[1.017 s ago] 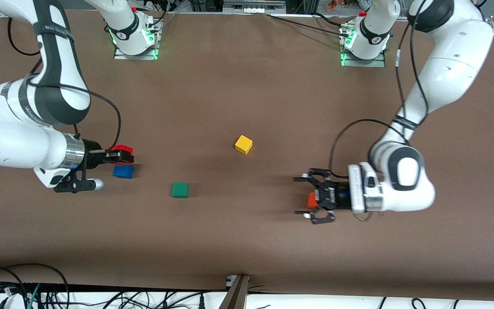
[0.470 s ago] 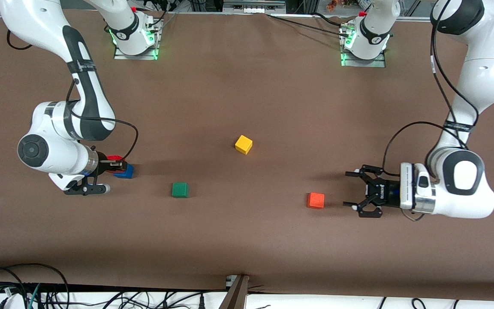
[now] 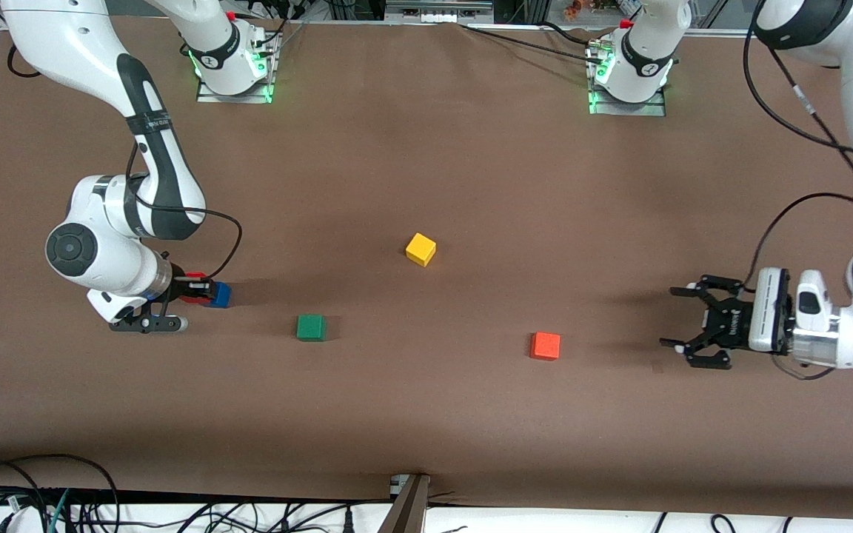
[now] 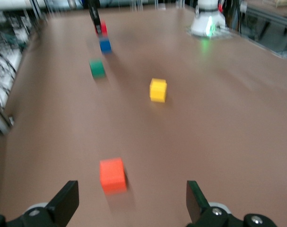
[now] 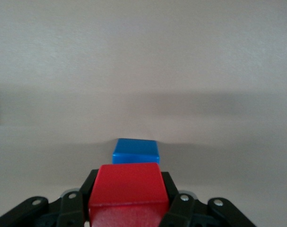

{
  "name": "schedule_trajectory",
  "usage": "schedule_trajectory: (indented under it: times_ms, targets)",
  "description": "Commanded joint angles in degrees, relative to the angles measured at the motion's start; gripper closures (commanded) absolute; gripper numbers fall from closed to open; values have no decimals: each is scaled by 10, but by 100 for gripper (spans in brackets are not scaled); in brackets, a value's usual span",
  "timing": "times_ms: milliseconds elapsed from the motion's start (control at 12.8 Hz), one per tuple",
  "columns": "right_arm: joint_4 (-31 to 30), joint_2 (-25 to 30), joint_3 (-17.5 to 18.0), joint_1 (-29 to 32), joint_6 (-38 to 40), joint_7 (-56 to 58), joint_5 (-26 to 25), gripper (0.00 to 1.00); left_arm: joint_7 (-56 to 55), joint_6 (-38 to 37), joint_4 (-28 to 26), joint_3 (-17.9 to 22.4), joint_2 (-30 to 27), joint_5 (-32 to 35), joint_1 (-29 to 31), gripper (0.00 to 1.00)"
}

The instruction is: Pass red block to right arm, stack on blue

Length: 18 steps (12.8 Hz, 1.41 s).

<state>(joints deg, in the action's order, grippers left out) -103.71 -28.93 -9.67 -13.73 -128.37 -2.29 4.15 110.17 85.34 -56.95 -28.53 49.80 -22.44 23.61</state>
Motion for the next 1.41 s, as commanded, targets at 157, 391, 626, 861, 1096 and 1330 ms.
schedule_trajectory:
  times_ms: [157, 391, 626, 861, 1096, 1330]
  targets:
    - [-22, 6, -5, -8, -23, -19, -14, 100, -115, -41, -6, 9, -113, 136, -8, 0]
    - [-22, -4, -5, -10, -28, -34, -14, 100, -197, -69, -7, 14, -148, 154, -12, 0]
    - [-23, -16, -4, -10, -39, -36, -14, 100, -323, -96, -42, 29, -230, 197, -41, 0]
    - [-24, -20, -4, -10, -45, -36, -14, 100, -501, -98, -132, 60, -346, 198, -74, 0]
    - [-18, -17, -5, -8, -41, -27, -14, 0, -663, -102, -183, 136, -421, 200, -170, 0]
    - [4, 14, -6, -6, -22, -25, -12, 0, -841, -119, -229, 184, -468, 201, -239, 0]
